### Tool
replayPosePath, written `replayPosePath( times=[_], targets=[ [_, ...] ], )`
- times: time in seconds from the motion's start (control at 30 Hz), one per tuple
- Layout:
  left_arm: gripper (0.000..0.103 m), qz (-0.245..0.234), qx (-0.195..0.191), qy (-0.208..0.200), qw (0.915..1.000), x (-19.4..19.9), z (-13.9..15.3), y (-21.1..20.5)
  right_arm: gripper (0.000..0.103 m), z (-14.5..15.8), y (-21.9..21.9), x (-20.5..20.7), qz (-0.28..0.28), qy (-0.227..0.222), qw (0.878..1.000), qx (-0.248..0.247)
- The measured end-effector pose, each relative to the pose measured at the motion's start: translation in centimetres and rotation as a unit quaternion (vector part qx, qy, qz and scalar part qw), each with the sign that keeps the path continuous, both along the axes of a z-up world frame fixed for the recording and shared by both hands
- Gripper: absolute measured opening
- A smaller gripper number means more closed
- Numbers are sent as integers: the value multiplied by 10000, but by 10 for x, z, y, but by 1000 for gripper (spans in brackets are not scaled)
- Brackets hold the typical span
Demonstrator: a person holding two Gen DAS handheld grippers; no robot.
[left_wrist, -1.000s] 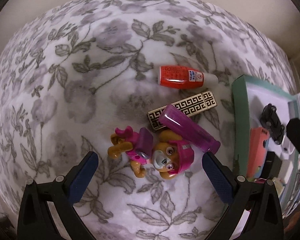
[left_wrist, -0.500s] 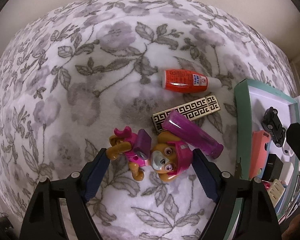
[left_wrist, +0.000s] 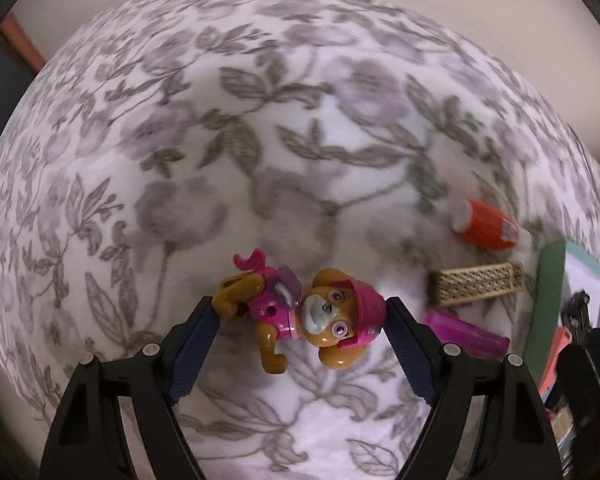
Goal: Organize rigid objects
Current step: 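Grasp the pink toy dog figure with the left gripper, then grasp the purple lighter with the right gripper while the left holds the dog figure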
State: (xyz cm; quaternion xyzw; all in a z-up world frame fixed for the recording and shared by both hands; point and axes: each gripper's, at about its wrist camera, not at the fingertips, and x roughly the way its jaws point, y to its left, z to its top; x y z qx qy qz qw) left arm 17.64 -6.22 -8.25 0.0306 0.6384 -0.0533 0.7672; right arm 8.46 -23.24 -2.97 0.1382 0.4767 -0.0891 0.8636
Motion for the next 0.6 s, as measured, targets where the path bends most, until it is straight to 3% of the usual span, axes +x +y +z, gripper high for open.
replayPosePath(
  times=[0.27,0.47,0.6],
  targets=[
    [84,303,-135,174,9993,21,-9,33,88,-9,34,12,496,119,9987,-46],
    [84,347,-267,224,9988,28,-14,51,88,-24,38,16,325,412,9977,437],
    [84,333,-255,192,9989,27,-15,49,88,-32,37,18,80,582,9971,484]
  ],
)
